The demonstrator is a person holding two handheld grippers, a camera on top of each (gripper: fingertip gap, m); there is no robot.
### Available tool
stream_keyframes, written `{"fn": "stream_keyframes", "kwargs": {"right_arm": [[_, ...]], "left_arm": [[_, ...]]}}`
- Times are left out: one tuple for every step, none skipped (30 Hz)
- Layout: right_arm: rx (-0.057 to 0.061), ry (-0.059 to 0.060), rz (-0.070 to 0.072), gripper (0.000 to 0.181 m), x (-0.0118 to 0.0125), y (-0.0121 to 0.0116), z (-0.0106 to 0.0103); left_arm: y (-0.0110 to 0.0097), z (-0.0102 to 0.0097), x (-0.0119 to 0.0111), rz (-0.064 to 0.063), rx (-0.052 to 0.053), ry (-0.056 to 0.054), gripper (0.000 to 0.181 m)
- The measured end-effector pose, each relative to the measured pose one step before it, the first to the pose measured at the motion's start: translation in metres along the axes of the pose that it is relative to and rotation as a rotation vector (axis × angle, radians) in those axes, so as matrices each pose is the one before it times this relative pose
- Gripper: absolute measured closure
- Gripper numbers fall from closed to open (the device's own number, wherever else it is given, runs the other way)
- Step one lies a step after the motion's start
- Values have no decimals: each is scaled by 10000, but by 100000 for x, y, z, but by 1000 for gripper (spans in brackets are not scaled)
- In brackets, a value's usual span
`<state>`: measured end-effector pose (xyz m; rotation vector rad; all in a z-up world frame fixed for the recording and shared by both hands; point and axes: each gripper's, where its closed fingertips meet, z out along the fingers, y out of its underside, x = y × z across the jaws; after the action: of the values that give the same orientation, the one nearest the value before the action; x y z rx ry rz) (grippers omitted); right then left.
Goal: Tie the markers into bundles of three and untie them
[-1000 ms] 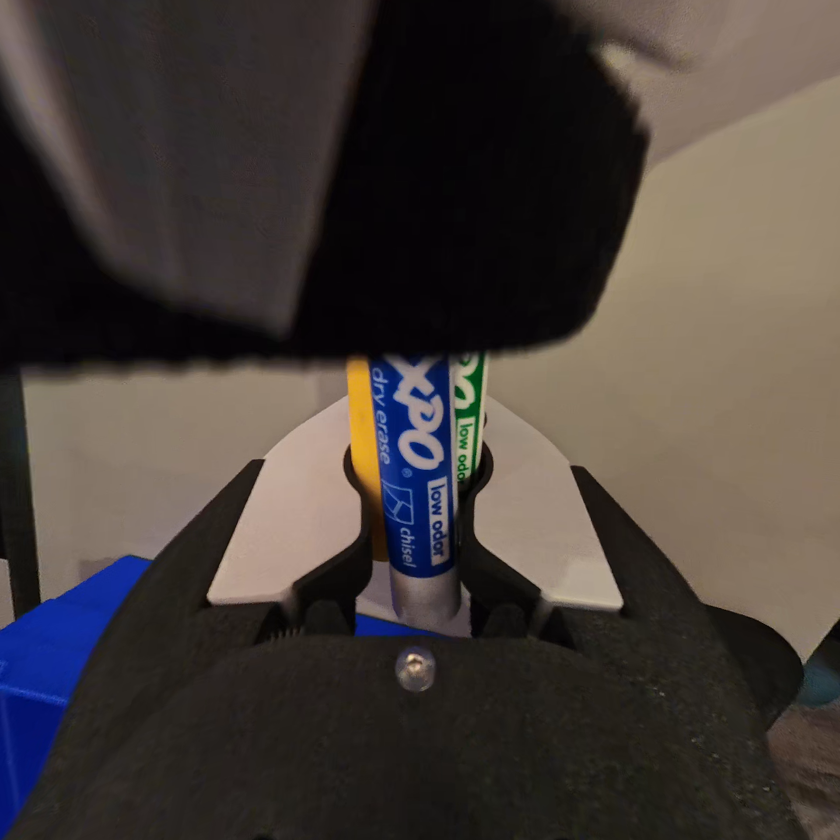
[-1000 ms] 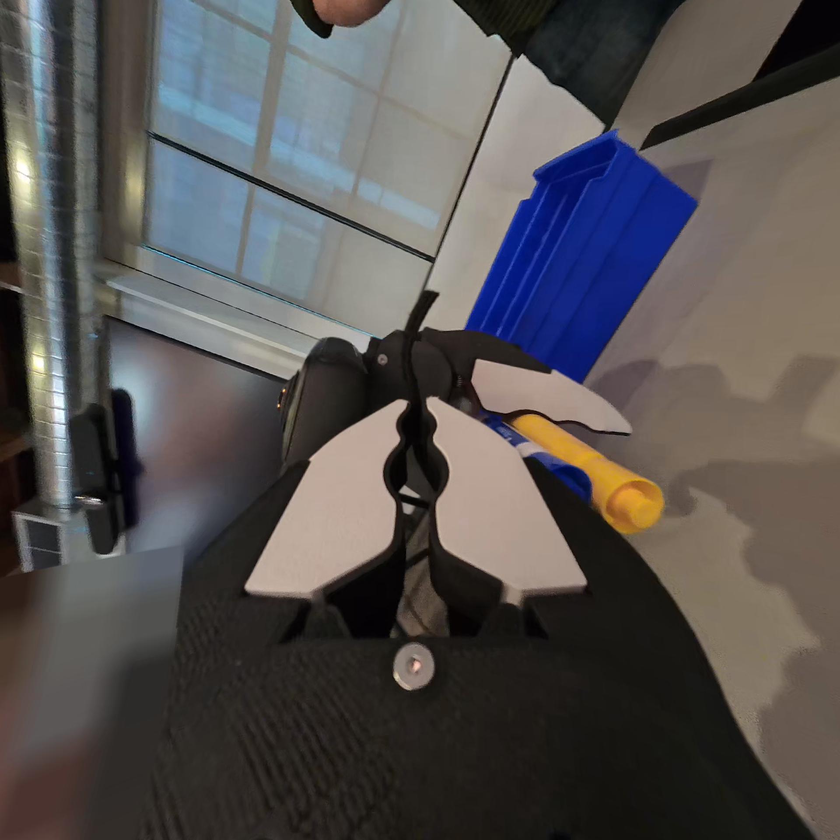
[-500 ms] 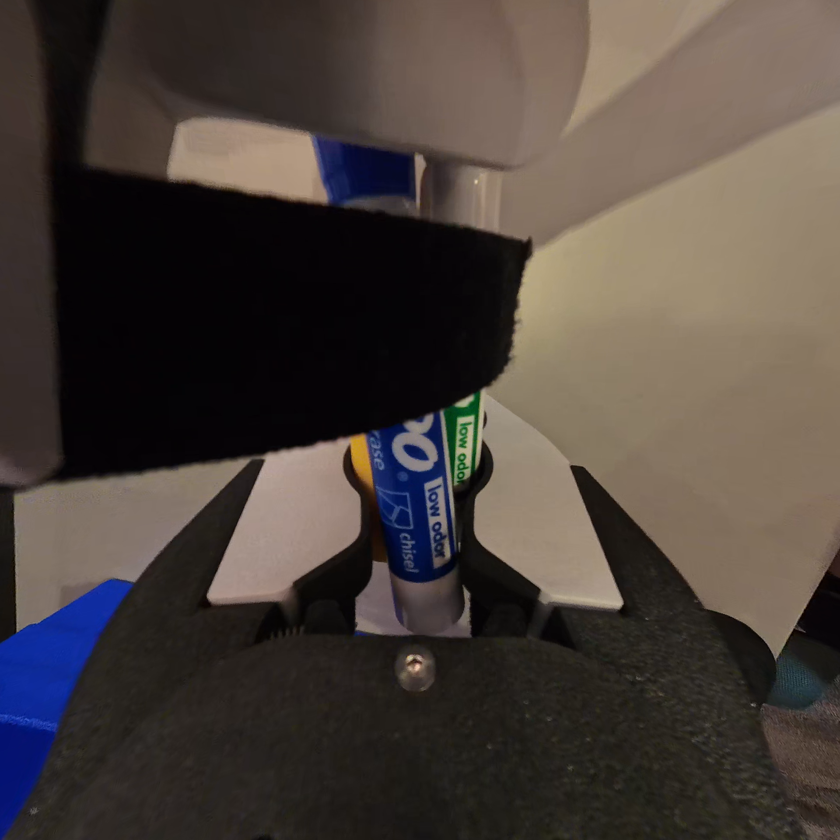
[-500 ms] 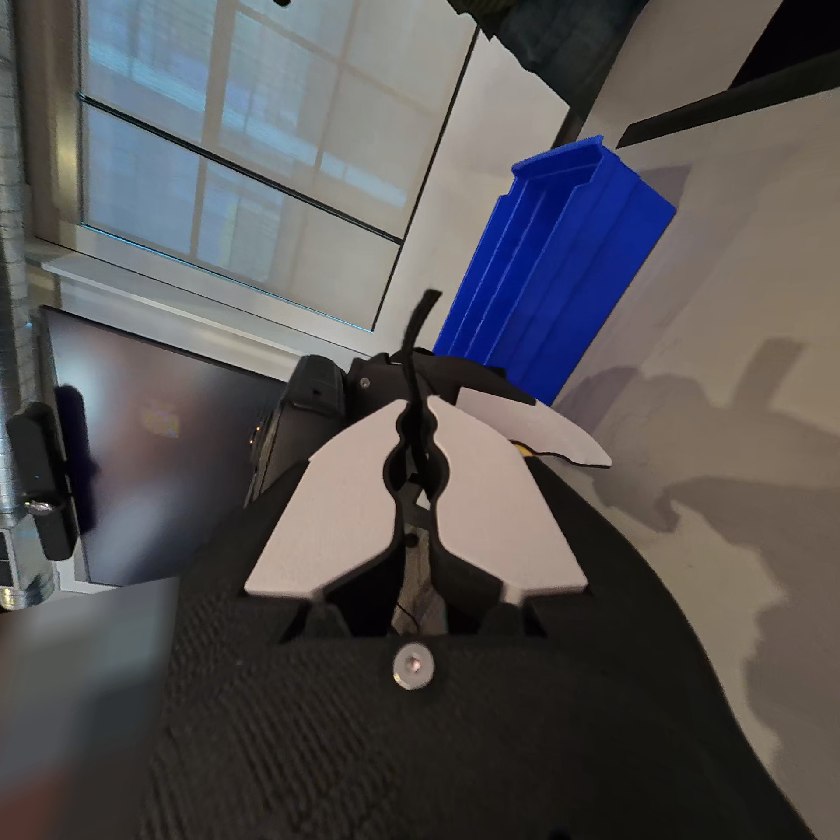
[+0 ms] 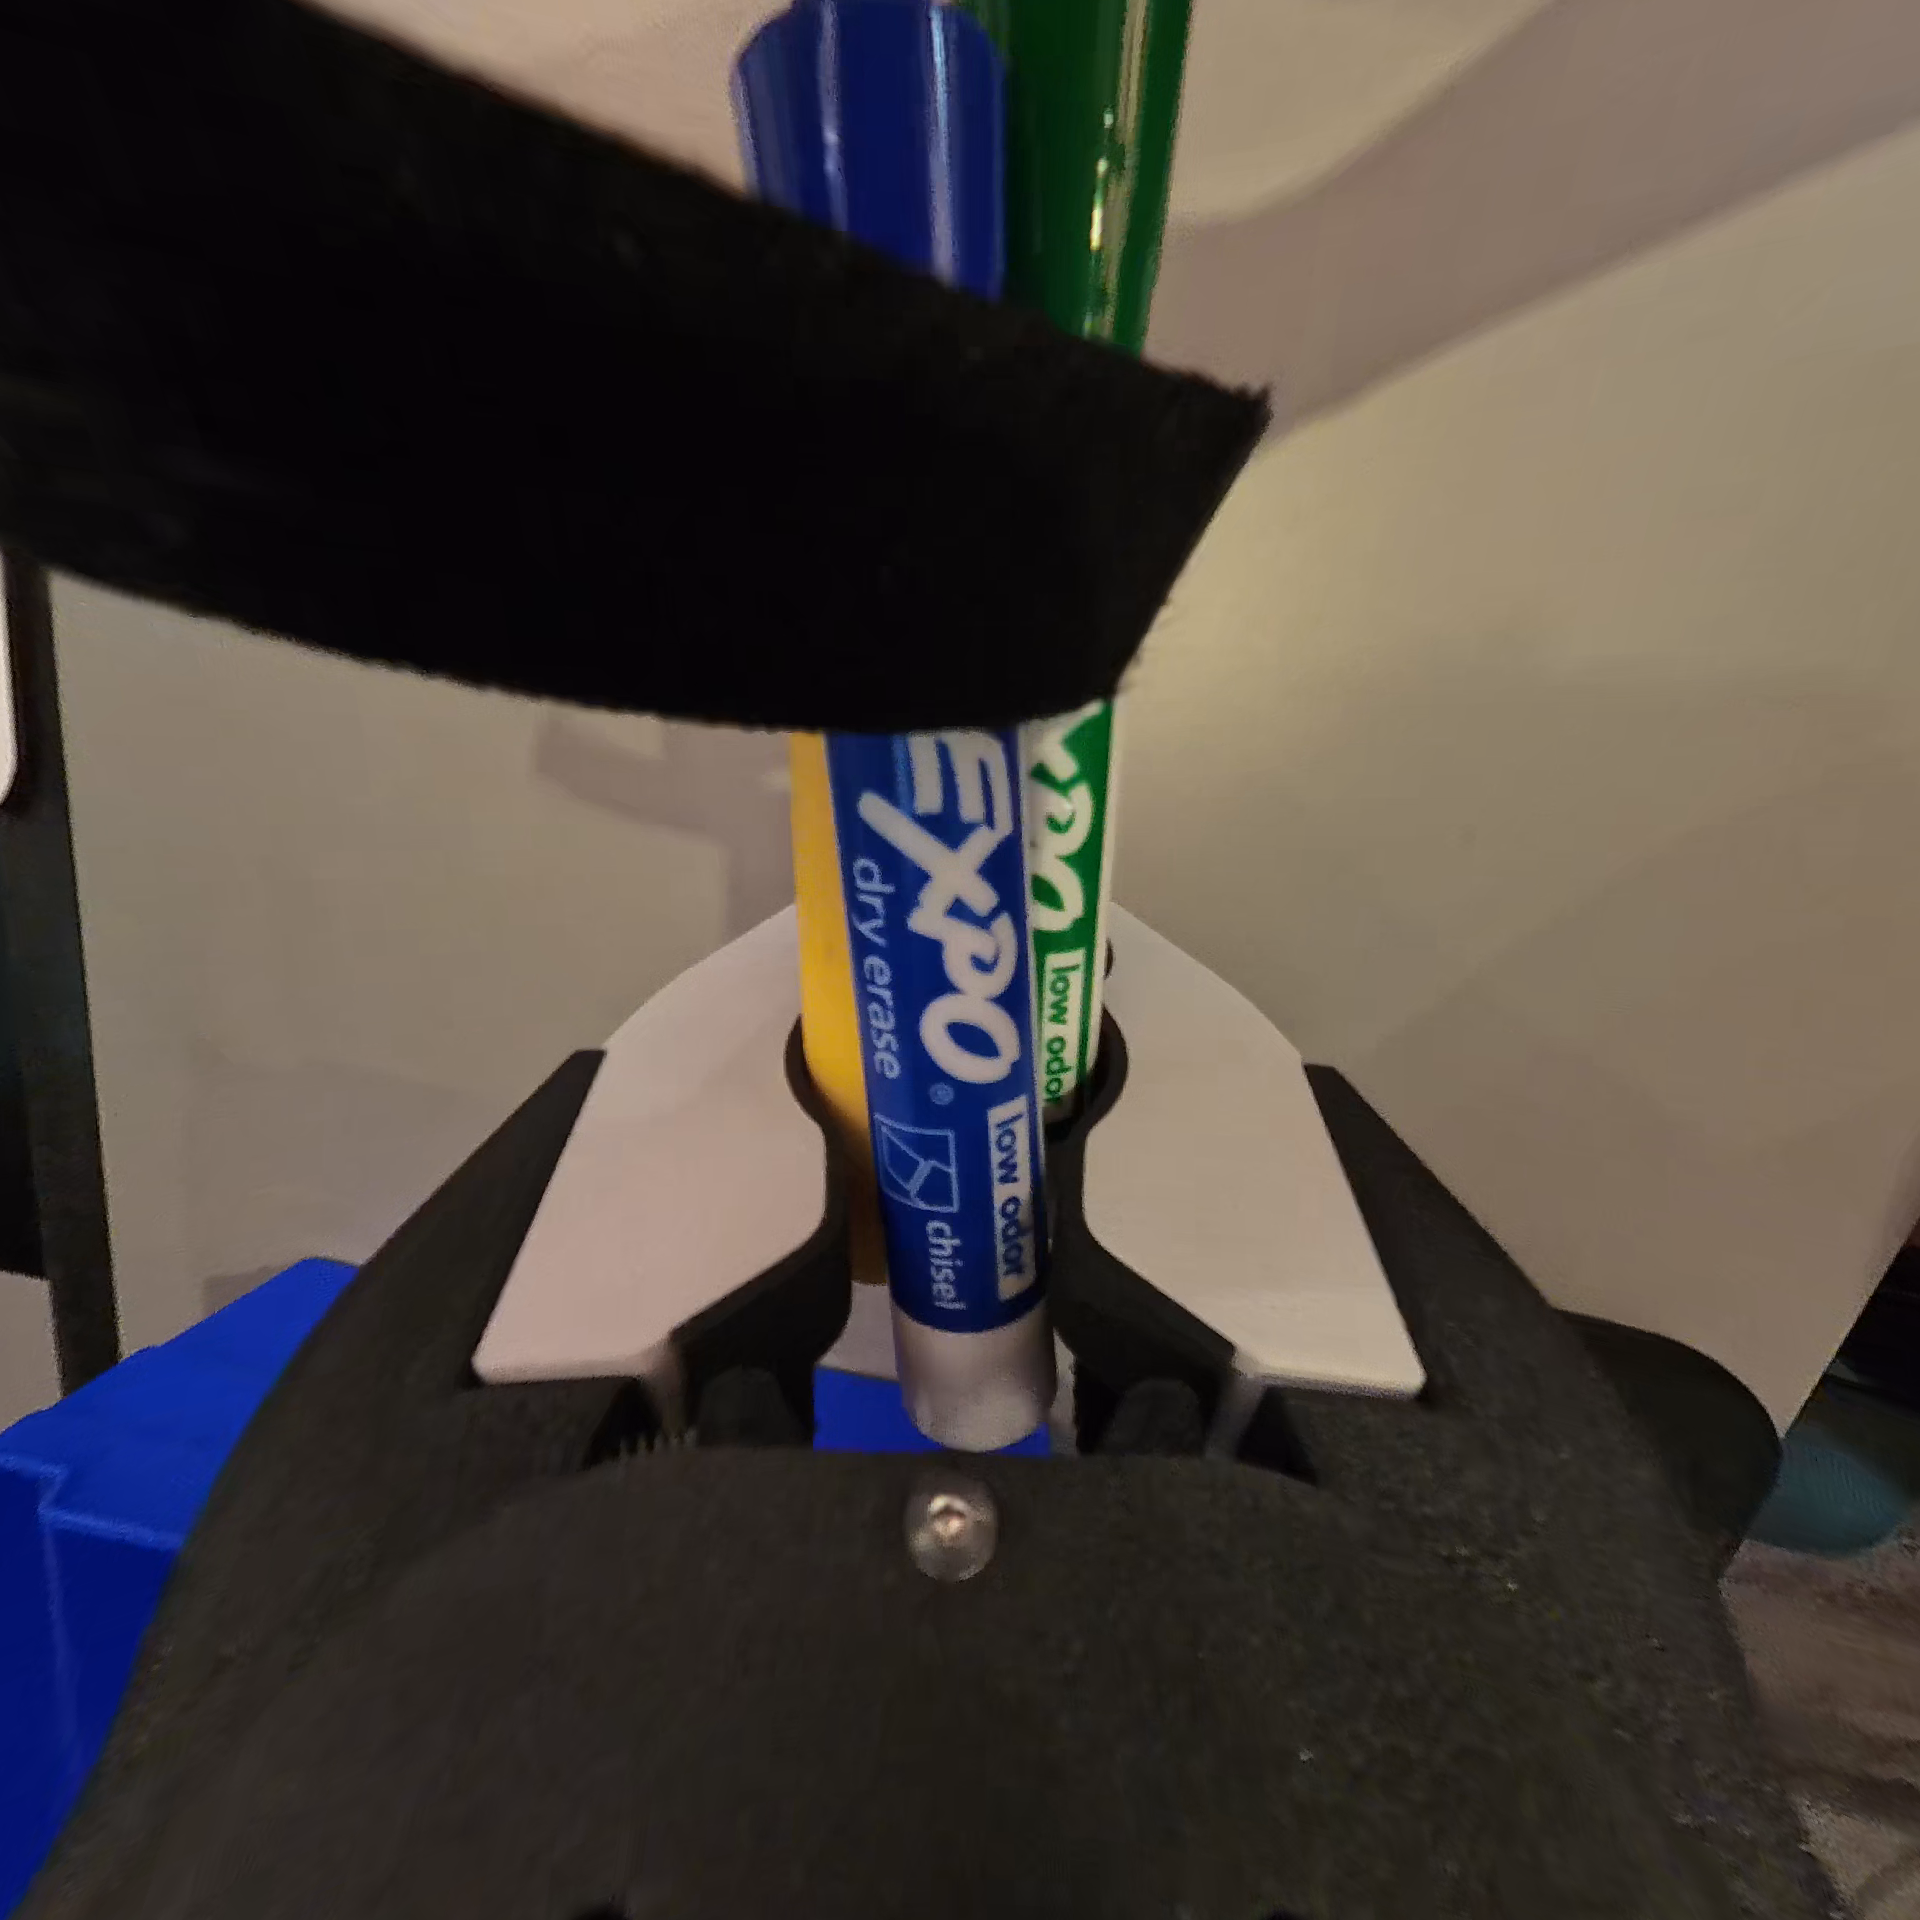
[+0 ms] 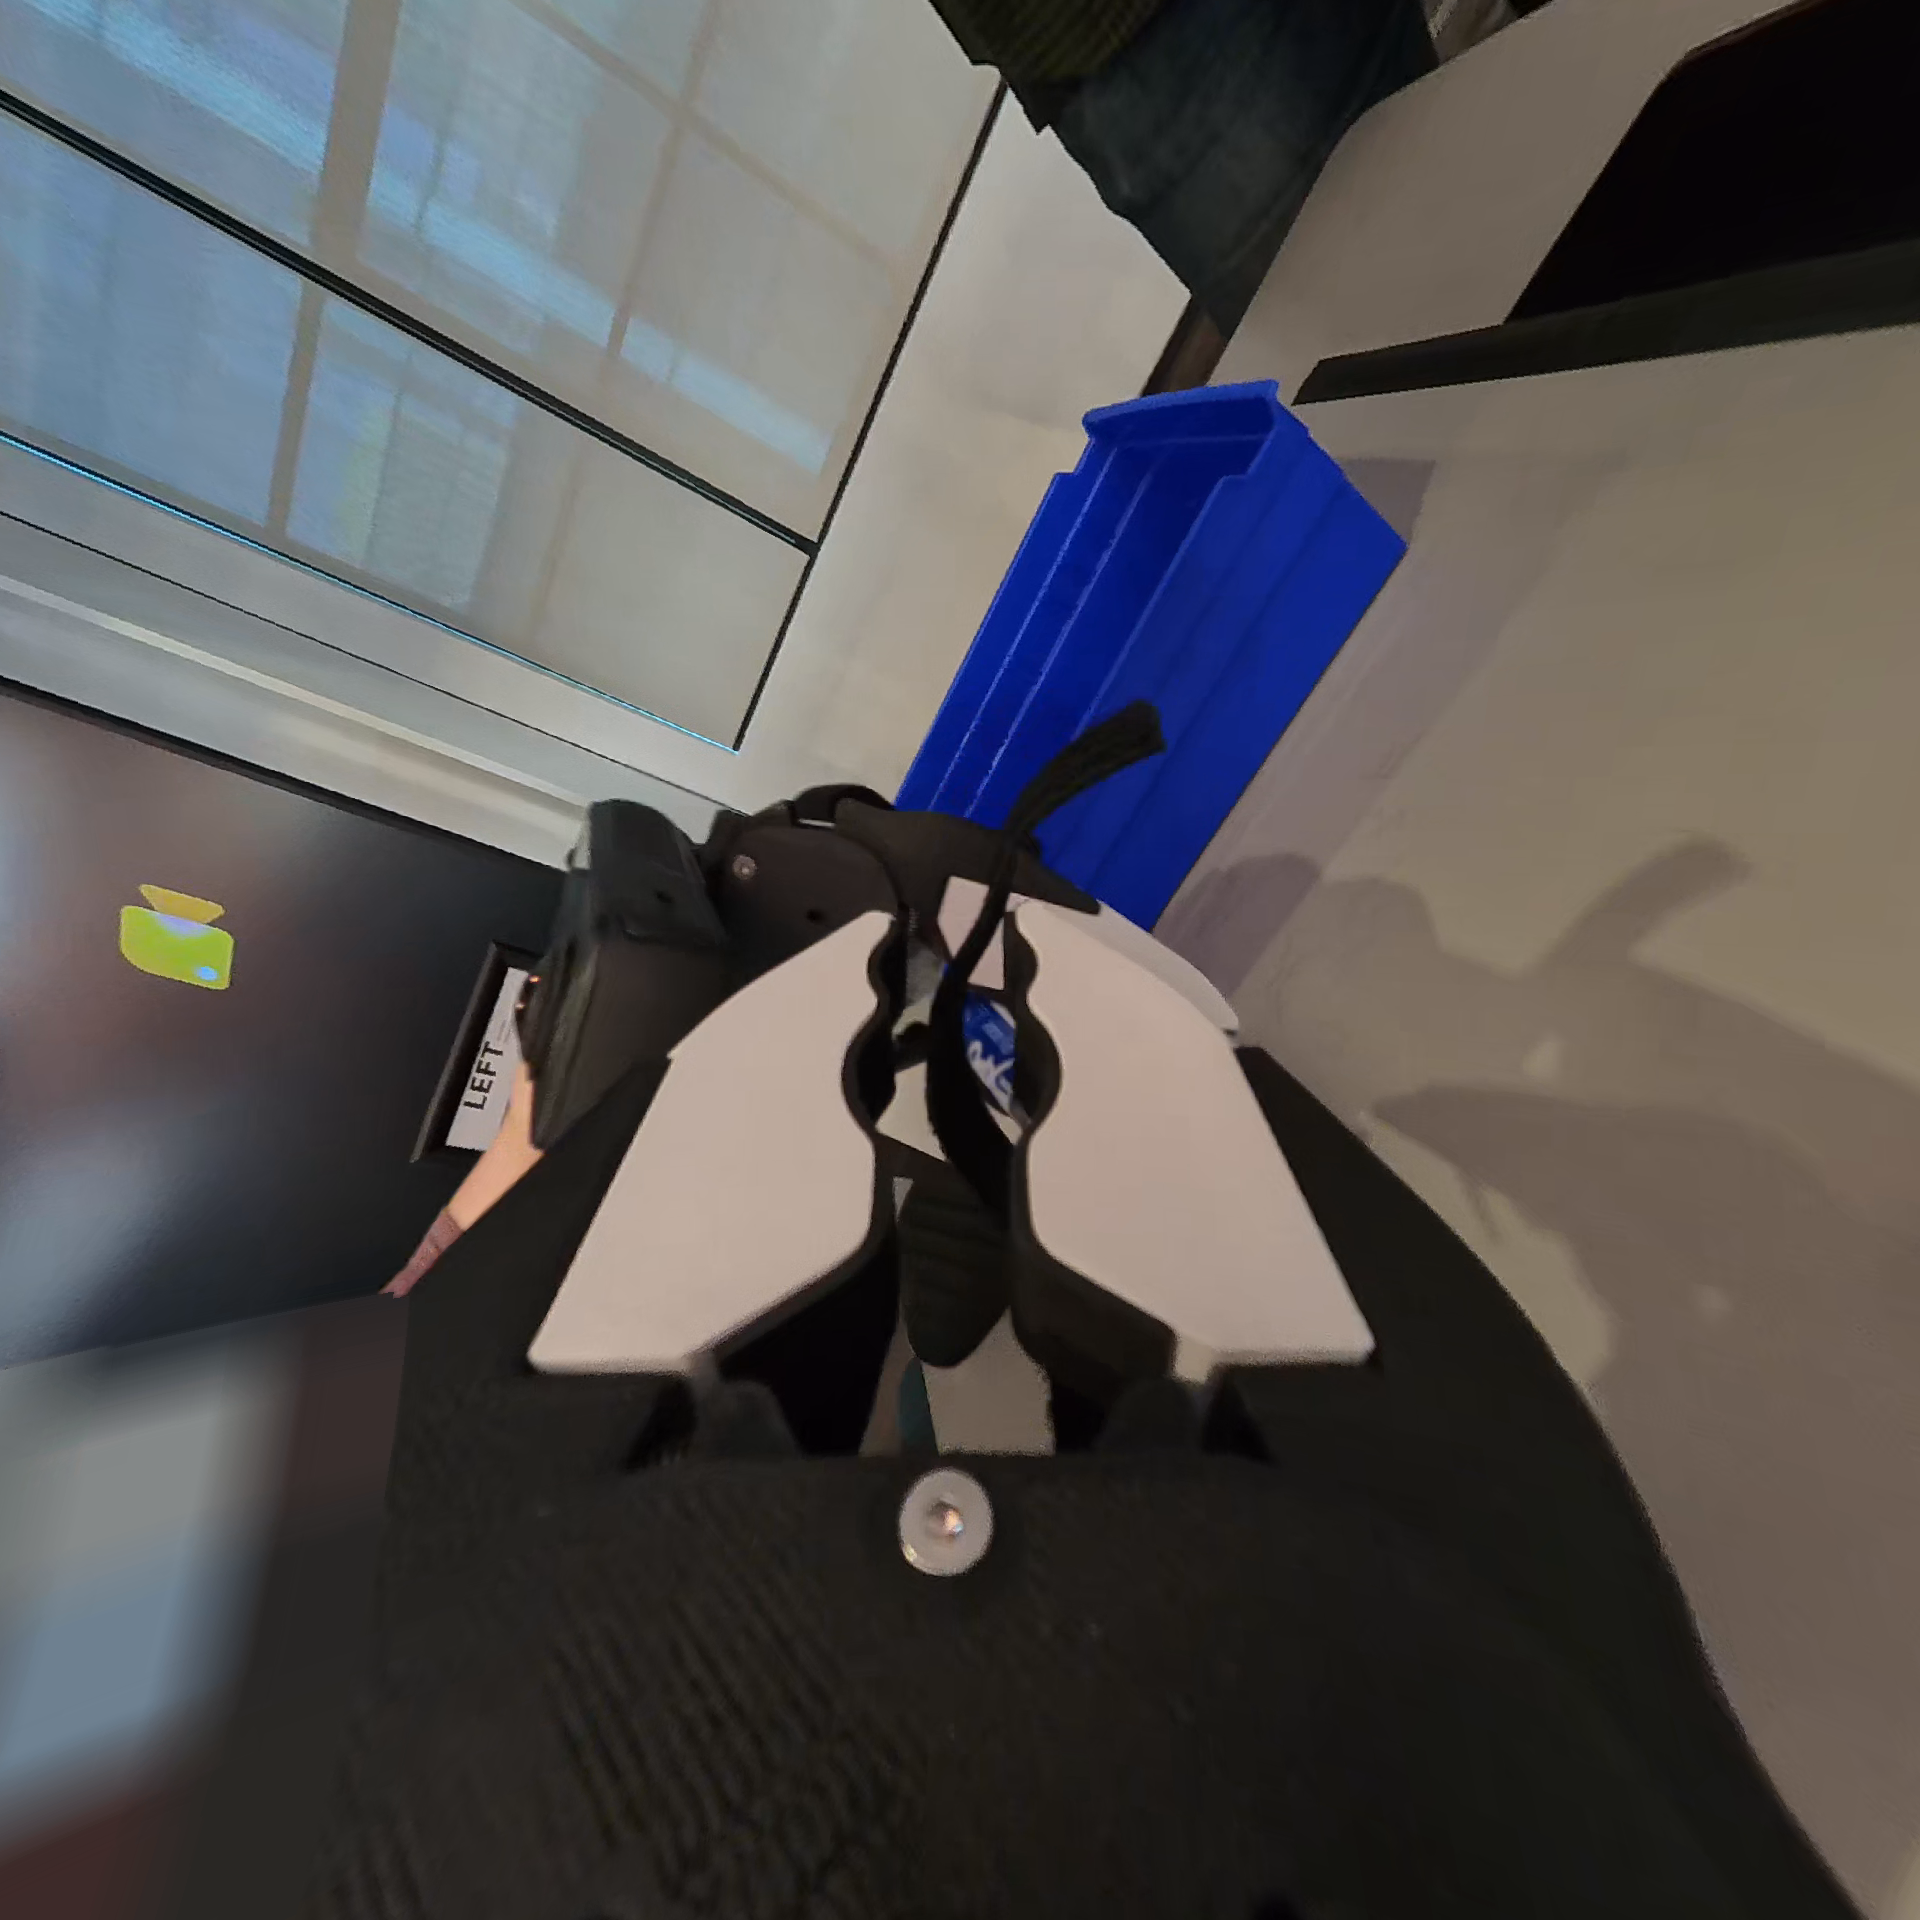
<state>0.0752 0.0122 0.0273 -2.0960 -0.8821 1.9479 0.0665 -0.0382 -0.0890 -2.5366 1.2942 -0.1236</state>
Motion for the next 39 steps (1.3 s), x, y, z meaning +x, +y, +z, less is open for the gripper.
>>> {"fn": "stream_keyframes", "kwargs": {"right_arm": [[-122, 68, -33, 160, 219, 216, 45], [-118, 18, -61, 159, 143, 197, 66], [-74, -60, -70, 160, -16, 105, 45], [-72, -56, -88, 159, -60, 36, 14], [-62, -39, -148, 158, -88, -30, -7], [-112, -41, -211, 158, -147, -2, -9], [-176, -21, -239, 157, -165, 54, -7], [-169, 4, -309, 158, -194, 46, -15], [-186, 94, -327, 158, -132, 79, -14], [-195, 186, -286, 157, -22, 80, -18], [-139, 123, -289, 156, -110, 3, -25], [-143, 47, -277, 156, -181, 29, -10], [-261, 98, -216, 156, -59, 187, 12], [-322, 130, -211, 155, 19, 253, 0], [-359, 84, -270, 155, -11, 324, 10], [-384, 140, -275, 154, 94, 363, -4], [-292, 268, -318, 153, 265, 288, -24], [-286, 209, -398, 153, 172, 317, -8], [-370, 104, -380, 153, 20, 442, 51], [-374, 193, -343, 151, 140, 458, 51], [-250, 208, -353, 149, 133, 294, 38], [-75, 84, -344, 149, -61, 67, 30], [-13, 0, -279, 148, -151, 0, 3], [-47, 35, -186, 145, -42, 51, 4], [-65, 34, -155, 143, -27, 86, -5], [-41, -3, -100, 140, -72, 76, -30], [-1, 16, -30, 138, -28, 5, -63], [30, 8, -67, 135, -67, -24, -71], [73, 9, -172, 135, -122, -69, -93], [116, 57, -269, 133, -100, -130, -87], [105, 32, -307, 133, -190, -87, -79], [50, -6, -270, 132, -245, -48, -87], [39, -25, -248, 131, -266, -62, -100], [48, -37, -296, 130, -283, -61, -128], [88, 28, -362, 129, -224, -101, -145], [98, 112, -392, 129, -93, -88, -143], [58, 131, -367, 127, -46, -14, -108], [69, 132, -299, 125, 8, -58, -95], [150, 115, -219, 125, -10, -173, -79]], "left_arm": [[128, -83, -81, 86, -109, -108, 138], [-2, -110, -80, 75, -23, -103, 138], [-22, -88, 108, 23, -12, 37, 138], [7, -39, 145, 48, -17, 41, 138], [-51, -35, 105, 4, 27, 20, 138], [-81, -49, 191, -10, 50, 84, 138], [-70, -80, 119, 26, 32, 28, 138], [-25, -95, 28, 39, -3, -47, 138], [-27, -91, 58, 33, 3, -5, 138], [-120, -102, 90, -20, 65, 43, 138], [-106, -89, 97, -35, 50, 51, 138], [-23, -60, -21, 12, -6, -32, 138], [17, -45, -25, 53, -45, -45, 138], [14, -40, 26, 32, -34, -2, 138], [-16, -39, 79, 31, -21, 24, 138], [-24, -44, 31, 49, -9, -15, 138], [-13, -63, 54, 65, -22, 1, 137], [-34, -65, 20, 97, -2, -47, 137], [-83, -73, -3, 69, 22, -54, 138], [-79, -69, 84, 22, 27, 19, 138], [-52, -71, 149, -22, 1, 85, 138], [-117, -47, 100, 21, 59, 24, 138], [-105, -55, 95, 27, 47, 12, 137], [-81, -42, 156, 36, 20, 44, 137], [-83, -53, 77, 50, 16, -20, 137], [-85, -45, 149, 62, 14, 21, 137], [-48, -26, 186, 27, 0, 61, 138], [-115, -51, 22, 9, 45, -40, 137], [-71, -67, 107, -8, 29, 45, 137], [-97, -84, 63, -7, 48, 17, 137], [-61, -90, -60, 20, 29, -60, 137], [30, -75, 18, 32, -29, -6, 137], [-41, -74, 6, 12, 31, -6, 138], [-69, -71, 20, -58, 64, 31, 138], [-90, -104, 59, -63, 71, 71, 138], [-77, -126, -22, -24, 56, 2, 138], [-48, -124, -44, 5, 31, -32, 138], [-70, -127, 47, -3, 32, 26, 138], [-95, -97, 84, -4, 45, 28, 138]]}}
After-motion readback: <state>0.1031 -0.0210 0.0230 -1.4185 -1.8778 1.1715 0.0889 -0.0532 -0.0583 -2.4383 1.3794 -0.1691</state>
